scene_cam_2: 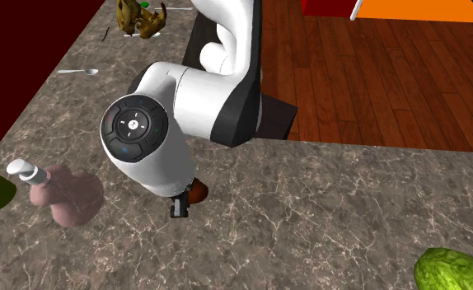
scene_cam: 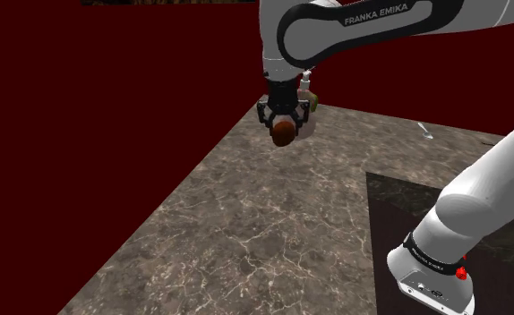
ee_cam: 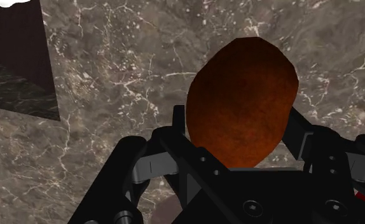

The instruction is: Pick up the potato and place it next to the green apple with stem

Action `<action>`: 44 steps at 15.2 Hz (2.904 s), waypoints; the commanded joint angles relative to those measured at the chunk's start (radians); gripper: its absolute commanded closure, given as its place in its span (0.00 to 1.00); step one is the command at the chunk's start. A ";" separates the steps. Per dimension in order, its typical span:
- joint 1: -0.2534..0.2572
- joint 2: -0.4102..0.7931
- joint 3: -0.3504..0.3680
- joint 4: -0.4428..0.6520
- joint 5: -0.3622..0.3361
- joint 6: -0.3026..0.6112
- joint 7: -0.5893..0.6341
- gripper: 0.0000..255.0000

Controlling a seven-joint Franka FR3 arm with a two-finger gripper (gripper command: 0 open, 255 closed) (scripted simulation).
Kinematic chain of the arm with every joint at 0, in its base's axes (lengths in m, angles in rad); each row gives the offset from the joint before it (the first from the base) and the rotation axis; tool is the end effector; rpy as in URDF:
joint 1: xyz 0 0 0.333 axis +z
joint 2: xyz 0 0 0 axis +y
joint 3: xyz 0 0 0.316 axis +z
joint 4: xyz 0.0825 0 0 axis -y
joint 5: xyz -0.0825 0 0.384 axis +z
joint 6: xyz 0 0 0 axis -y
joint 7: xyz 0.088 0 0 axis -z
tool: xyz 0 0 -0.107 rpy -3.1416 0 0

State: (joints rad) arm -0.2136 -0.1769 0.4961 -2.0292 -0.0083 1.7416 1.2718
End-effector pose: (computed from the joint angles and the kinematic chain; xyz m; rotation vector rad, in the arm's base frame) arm 0.4742 0.1485 0.5042 2.6187 -1.4297 -0.0449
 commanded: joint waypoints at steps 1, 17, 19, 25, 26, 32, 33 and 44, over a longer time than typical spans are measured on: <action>-0.022 -0.018 -0.034 -0.019 -0.004 0.006 -0.058 1.00; -0.192 0.053 -0.255 0.029 -0.104 0.057 -0.411 1.00; -0.213 0.079 -0.278 0.055 -0.116 0.061 -0.451 1.00; -0.273 0.177 -0.343 0.164 -0.146 0.065 -0.566 1.00; -0.282 0.196 -0.352 0.186 -0.150 0.064 -0.585 1.00; -0.339 0.328 -0.405 0.351 -0.166 0.048 -0.694 1.00; -0.348 0.353 -0.412 0.383 -0.167 0.043 -0.712 1.00; -0.421 0.582 -0.460 0.666 -0.168 0.009 -0.841 1.00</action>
State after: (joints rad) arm -0.6330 0.3967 0.0372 -1.3632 -0.1764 1.7418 0.4317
